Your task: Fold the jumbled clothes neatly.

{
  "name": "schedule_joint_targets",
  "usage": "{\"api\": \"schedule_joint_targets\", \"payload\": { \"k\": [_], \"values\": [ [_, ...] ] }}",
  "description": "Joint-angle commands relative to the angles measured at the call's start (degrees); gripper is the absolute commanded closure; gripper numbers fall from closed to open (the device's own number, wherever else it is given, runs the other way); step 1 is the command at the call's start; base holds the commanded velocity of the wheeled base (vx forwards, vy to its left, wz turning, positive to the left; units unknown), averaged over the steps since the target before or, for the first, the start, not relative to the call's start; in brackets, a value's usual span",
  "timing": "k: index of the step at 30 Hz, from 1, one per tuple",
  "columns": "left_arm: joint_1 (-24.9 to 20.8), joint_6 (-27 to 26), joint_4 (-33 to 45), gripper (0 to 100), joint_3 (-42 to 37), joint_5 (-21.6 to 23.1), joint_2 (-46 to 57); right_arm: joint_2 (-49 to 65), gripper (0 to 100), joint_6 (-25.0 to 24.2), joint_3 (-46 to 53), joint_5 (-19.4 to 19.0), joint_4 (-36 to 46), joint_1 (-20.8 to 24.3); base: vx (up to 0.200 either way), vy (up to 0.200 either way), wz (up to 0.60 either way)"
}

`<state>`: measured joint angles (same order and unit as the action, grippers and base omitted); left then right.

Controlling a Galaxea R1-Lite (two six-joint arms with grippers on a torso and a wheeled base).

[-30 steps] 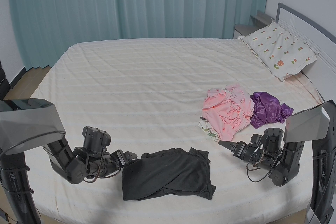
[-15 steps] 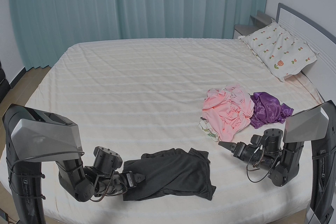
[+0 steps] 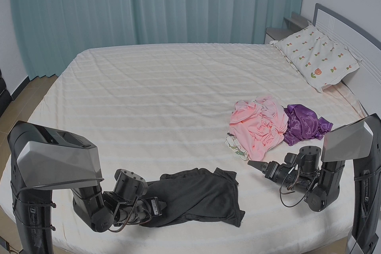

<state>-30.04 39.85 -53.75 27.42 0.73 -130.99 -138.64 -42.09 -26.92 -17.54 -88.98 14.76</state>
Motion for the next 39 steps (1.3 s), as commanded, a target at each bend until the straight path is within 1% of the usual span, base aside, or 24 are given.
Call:
{"api": "schedule_joint_targets", "payload": {
  "k": [1,17,28,39],
  "values": [
    [-0.02,0.05,-0.3,100,-1.05,-0.03,0.12,-0.14,0,-0.01,0.11,-0.04,-0.58,0.0,0.0,0.0,0.0],
    [0.86,0.31,-0.48,100,-3.6,-0.12,2.93,-1.28,0,-0.18,0.37,-0.21,-0.58,-0.26,0.0,0.0,0.0],
    [3.76,0.49,-0.57,100,-5.88,0.32,6.18,-1.28,0,-0.27,0.46,-0.12,-0.49,-0.26,0.0,0.2,0.0],
    [5.16,0.4,-0.66,100,-7.29,0.76,6.97,-1.63,0,-0.27,0.46,-0.12,-0.58,-0.26,0.0,0.2,0.0]
  ]
}}
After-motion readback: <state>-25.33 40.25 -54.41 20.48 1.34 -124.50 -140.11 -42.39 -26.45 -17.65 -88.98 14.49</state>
